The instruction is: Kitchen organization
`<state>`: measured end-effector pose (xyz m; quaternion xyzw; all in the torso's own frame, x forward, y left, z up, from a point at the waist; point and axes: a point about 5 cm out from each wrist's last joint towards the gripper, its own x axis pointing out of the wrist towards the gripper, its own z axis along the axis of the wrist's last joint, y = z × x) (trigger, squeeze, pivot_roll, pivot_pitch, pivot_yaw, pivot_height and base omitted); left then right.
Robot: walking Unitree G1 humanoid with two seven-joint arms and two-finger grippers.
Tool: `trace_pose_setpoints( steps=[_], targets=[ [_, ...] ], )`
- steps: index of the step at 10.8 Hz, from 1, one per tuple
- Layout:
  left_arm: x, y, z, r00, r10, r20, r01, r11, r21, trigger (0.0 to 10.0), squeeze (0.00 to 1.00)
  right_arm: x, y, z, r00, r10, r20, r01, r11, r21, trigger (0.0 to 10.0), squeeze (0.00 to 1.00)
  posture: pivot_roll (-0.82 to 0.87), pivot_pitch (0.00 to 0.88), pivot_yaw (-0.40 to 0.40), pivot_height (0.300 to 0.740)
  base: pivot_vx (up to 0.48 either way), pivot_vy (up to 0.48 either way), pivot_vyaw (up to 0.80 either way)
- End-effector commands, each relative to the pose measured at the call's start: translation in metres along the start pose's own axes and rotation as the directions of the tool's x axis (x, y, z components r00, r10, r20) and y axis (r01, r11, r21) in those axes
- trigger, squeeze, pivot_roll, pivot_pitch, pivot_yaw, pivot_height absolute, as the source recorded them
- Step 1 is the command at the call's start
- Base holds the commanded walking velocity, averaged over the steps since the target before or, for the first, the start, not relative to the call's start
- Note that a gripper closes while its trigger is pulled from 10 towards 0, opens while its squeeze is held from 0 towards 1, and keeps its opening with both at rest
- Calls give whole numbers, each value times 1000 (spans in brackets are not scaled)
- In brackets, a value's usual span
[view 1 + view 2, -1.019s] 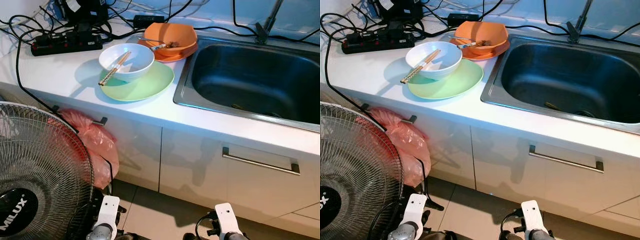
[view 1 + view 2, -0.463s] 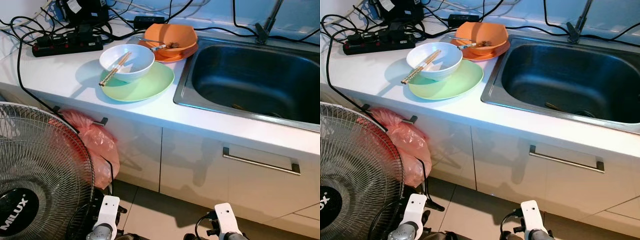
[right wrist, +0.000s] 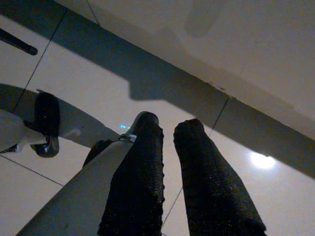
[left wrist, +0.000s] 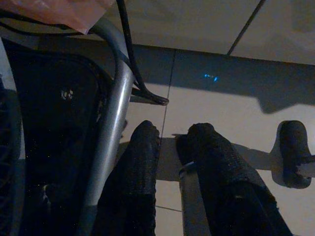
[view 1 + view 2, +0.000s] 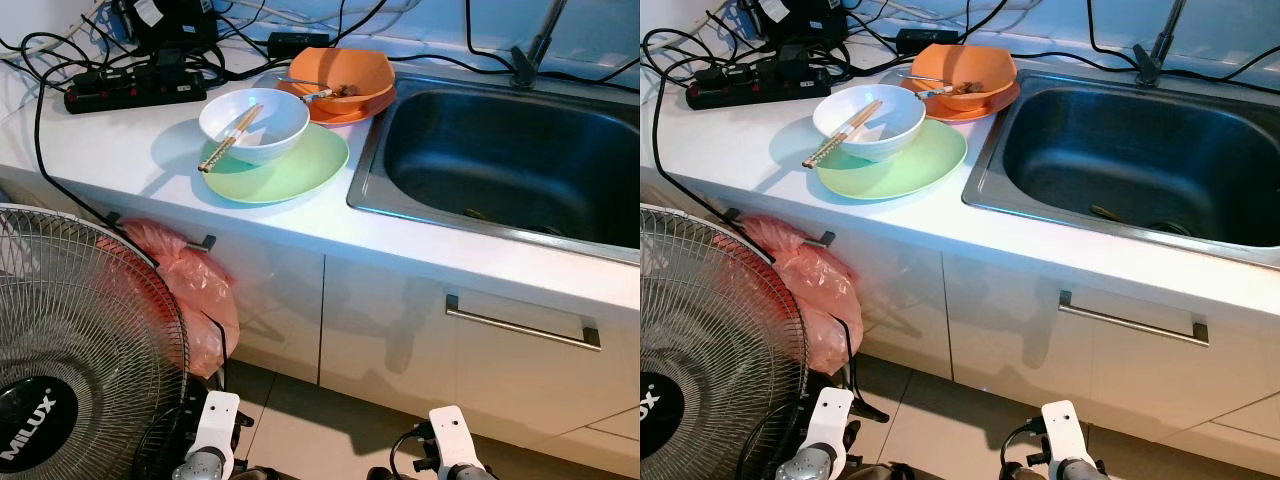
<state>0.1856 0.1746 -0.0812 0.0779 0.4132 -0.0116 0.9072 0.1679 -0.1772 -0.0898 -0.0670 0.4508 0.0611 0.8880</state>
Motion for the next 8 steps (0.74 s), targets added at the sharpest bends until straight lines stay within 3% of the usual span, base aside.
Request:
trace_pose_setpoints(
  steps=[1, 8],
  targets=[
    [-1, 0, -2, 1000, 5, -5, -5, 1000, 2, 10000, 0, -1, -1, -1, 1000, -3, 8, 2, 1000, 12, 10000, 0, -27, 129, 14, 740, 0, 0, 0],
    [-1, -1, -4, 1000, 2, -10, -2, 1000, 2, 10000, 0, 0, -2, 0, 1000, -9, 9, 8, 1000, 17, 10000, 0, -51, 115, 24, 740, 0, 0, 0]
  ],
)
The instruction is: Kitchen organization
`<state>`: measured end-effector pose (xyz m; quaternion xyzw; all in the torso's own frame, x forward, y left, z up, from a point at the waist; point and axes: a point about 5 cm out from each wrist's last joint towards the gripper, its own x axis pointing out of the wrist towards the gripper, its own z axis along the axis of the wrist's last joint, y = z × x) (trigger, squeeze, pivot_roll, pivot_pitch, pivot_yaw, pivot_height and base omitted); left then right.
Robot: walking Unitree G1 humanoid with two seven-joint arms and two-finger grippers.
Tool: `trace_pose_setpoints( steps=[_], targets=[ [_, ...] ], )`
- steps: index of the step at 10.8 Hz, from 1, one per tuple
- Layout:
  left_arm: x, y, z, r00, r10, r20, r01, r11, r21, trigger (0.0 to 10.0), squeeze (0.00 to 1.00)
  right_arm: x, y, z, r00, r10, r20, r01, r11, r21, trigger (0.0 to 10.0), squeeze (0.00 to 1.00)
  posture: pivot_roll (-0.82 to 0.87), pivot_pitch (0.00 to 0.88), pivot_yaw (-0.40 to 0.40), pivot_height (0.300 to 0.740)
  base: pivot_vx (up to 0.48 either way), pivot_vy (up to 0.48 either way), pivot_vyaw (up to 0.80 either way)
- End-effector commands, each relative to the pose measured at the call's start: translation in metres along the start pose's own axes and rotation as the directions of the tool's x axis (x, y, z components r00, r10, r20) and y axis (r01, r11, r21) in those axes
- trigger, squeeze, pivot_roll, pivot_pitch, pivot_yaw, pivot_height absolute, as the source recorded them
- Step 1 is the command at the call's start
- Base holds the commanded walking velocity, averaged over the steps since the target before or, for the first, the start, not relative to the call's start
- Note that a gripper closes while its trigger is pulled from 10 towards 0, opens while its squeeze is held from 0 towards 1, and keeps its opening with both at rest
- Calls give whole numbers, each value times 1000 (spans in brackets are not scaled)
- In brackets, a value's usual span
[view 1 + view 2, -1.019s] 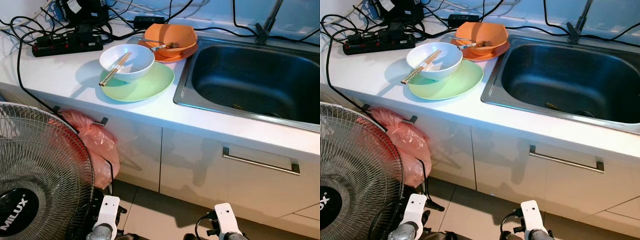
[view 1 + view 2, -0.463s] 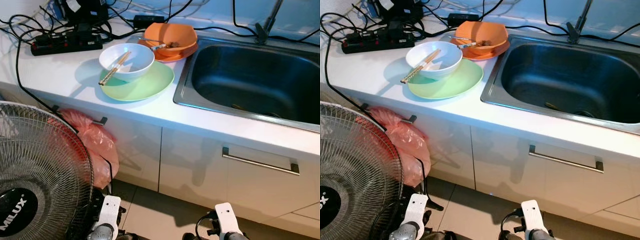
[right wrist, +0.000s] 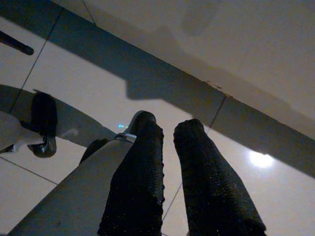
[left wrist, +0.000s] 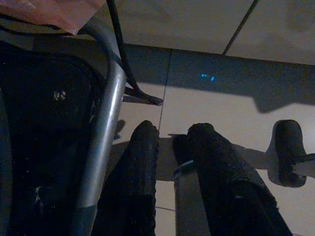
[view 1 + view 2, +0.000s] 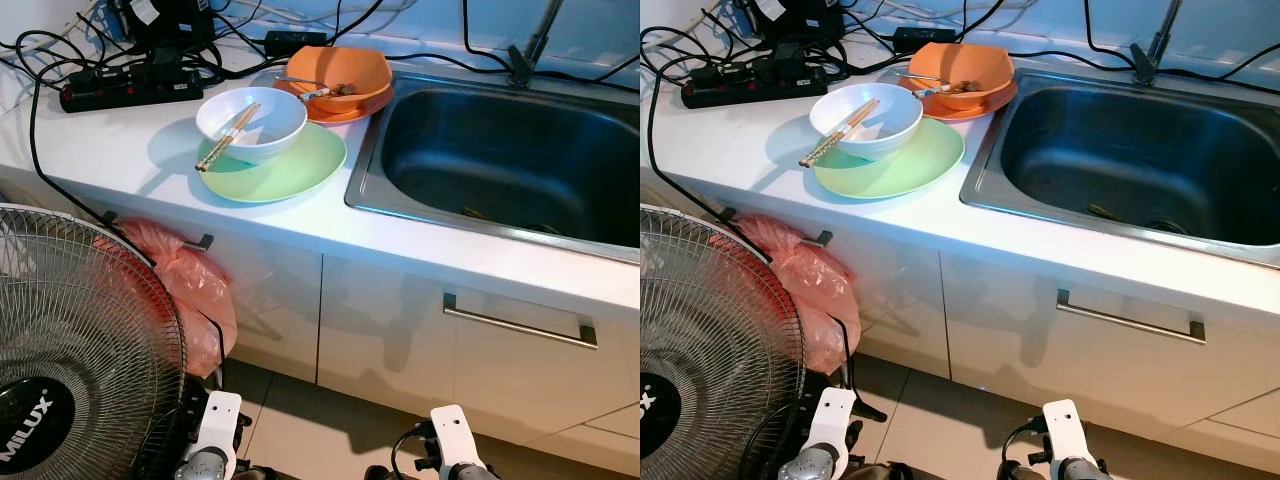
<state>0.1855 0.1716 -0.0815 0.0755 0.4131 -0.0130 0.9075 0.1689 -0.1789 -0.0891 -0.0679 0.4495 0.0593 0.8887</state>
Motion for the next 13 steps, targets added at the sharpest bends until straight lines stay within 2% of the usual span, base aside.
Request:
trace_pose_setpoints(
  steps=[1, 6, 13],
  targets=[
    [-1, 2, -3, 1000, 5, -4, -5, 1000, 14, 10000, 0, 0, 0, 0, 1000, -3, 6, 3, 1000, 16, 10000, 0, -52, 111, 31, 740, 0, 0, 0],
    [-1, 1, -2, 1000, -3, 4, 3, 1000, 26, 10000, 0, -1, 1, -2, 1000, -3, 3, 3, 1000, 11, 10000, 0, -63, 88, 39, 740, 0, 0, 0],
    [-1, -1, -1, 1000, -1, 5, 1, 1000, 11, 10000, 0, -1, -1, -2, 1000, -9, 2, 9, 1000, 20, 10000, 0, -61, 129, 28, 740, 0, 0, 0]
  ],
)
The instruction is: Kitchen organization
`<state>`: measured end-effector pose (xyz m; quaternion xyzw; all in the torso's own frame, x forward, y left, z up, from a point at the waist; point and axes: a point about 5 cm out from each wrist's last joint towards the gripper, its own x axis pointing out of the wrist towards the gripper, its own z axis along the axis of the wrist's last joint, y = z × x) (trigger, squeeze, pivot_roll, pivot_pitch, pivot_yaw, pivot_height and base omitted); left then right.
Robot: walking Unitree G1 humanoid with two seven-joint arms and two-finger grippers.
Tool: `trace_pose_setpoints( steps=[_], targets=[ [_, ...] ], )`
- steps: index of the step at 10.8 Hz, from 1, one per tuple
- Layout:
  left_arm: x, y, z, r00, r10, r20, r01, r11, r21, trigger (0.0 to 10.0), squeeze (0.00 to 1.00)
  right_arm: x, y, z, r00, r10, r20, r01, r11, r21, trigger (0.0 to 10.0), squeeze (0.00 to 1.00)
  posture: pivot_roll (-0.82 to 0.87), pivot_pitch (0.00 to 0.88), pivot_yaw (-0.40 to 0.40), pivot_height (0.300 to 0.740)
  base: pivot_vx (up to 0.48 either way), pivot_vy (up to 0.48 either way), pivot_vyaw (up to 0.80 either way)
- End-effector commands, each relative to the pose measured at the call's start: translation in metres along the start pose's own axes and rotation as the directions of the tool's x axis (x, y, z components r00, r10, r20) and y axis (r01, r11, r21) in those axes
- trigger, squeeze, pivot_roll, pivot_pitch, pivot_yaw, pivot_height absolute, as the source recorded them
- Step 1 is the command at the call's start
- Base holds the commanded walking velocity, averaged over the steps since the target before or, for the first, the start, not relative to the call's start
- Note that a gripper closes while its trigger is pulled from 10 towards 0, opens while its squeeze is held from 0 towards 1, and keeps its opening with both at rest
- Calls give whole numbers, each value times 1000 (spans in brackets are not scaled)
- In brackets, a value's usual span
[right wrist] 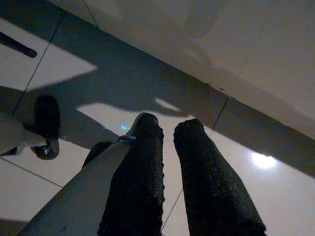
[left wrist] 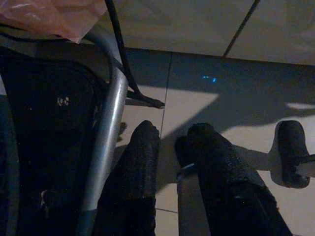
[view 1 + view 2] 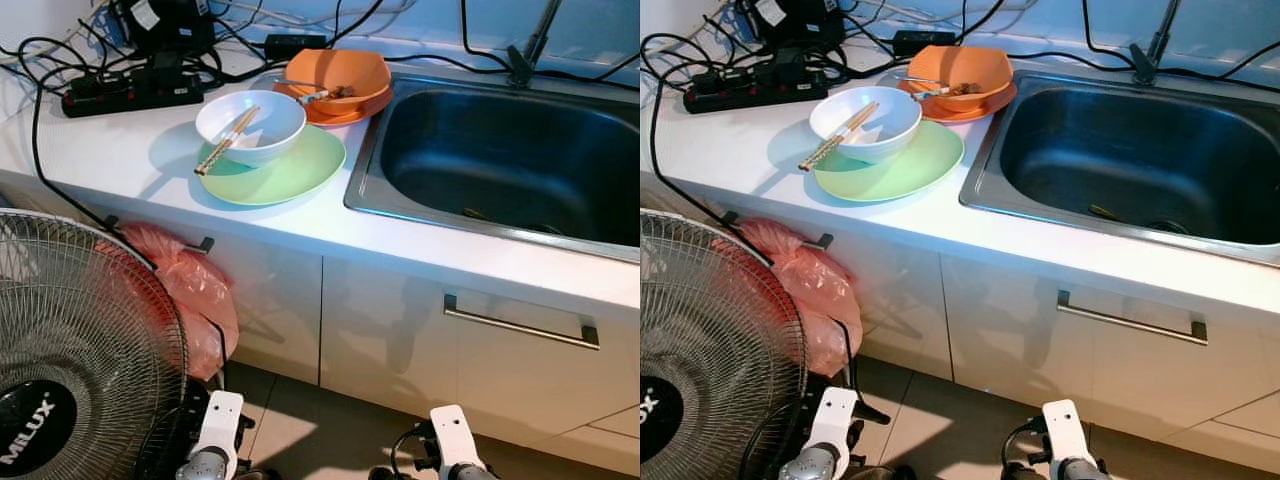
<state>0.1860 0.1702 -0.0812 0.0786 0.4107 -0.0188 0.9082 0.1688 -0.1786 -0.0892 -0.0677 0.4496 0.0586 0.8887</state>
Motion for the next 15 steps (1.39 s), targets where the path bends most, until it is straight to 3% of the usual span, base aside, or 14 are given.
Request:
trace_pose_setpoints(
  steps=[1, 15],
  targets=[
    [-1, 2, -3, 1000, 9, -3, -9, 1000, -3, 10000, 0, -1, -1, -2, 1000, -8, 1, 8, 1000, 18, 10000, 0, -61, 129, 28, 740, 0, 0, 0],
    [-2, 2, -5, 1000, 11, -12, -11, 1000, -9, 10000, 0, -1, -2, -2, 1000, -3, -3, 3, 1000, 16, 10000, 0, -56, 133, 22, 740, 0, 0, 0]
  ],
)
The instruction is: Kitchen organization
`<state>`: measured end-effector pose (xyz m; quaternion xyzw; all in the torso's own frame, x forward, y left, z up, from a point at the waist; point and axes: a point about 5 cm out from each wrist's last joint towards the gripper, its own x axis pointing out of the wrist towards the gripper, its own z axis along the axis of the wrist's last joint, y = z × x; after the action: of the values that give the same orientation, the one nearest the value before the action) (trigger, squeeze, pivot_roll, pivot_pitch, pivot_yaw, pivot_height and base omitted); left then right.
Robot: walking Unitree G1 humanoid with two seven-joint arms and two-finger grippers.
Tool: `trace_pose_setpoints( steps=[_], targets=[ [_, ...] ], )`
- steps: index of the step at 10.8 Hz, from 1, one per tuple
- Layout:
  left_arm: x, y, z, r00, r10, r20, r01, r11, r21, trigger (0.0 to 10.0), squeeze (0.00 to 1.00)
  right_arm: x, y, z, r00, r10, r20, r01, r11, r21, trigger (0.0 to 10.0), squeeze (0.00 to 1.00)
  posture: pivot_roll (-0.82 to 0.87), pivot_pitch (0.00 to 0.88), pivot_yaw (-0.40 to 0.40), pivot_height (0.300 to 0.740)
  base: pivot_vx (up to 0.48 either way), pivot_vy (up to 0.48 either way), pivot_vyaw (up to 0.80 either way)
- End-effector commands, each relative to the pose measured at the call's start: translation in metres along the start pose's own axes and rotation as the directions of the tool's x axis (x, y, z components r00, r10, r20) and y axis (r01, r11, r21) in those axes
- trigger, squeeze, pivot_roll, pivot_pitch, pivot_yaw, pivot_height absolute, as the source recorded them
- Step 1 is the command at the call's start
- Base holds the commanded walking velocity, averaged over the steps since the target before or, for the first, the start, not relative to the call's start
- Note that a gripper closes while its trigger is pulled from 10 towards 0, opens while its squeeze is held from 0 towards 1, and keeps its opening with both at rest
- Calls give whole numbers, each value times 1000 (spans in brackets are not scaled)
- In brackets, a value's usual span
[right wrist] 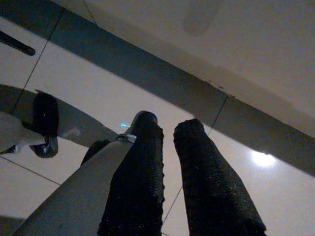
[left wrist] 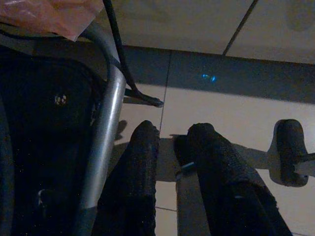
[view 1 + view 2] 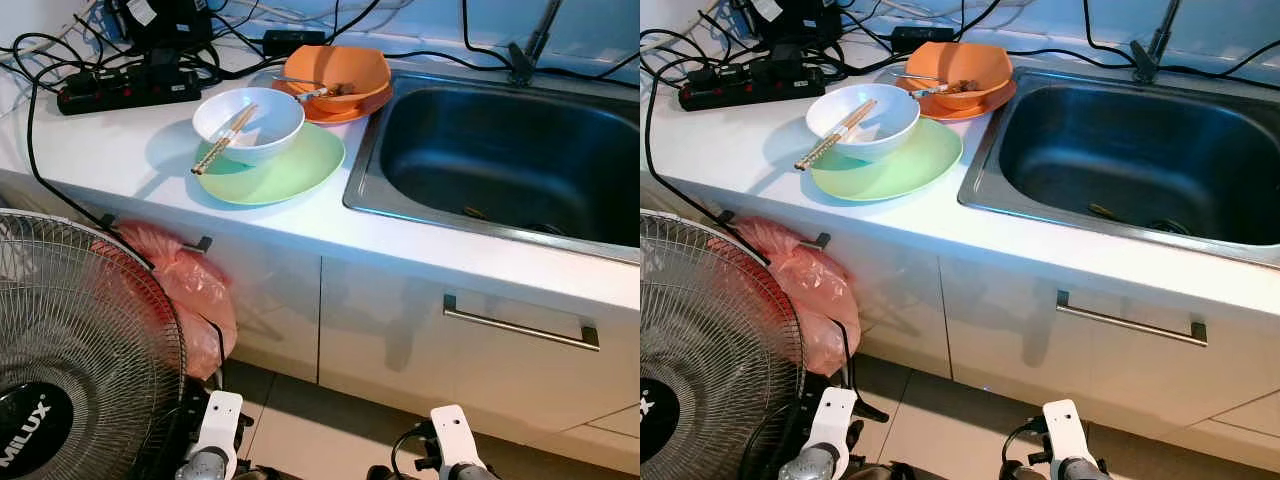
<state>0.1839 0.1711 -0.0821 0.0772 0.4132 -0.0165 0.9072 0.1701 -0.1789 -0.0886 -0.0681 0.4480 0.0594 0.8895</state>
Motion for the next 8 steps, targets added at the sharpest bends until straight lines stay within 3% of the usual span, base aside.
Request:
trace_pose_setpoints(
  steps=[1, 8],
  targets=[
    [-1, 1, -3, 1000, 9, -6, -9, 1000, -4, 10000, 0, -1, -1, -4, 1000, -2, -10, 2, 1000, 15, 10000, 0, -56, 132, 24, 740, 0, 0, -800],
    [-1, 1, -2, 1000, 4, -1, -4, 1000, 6, 10000, 0, -1, 1, -5, 1000, 5, -19, -5, 1000, 7, 10000, 0, -57, 123, 27, 740, 0, 0, -796]
  ],
)
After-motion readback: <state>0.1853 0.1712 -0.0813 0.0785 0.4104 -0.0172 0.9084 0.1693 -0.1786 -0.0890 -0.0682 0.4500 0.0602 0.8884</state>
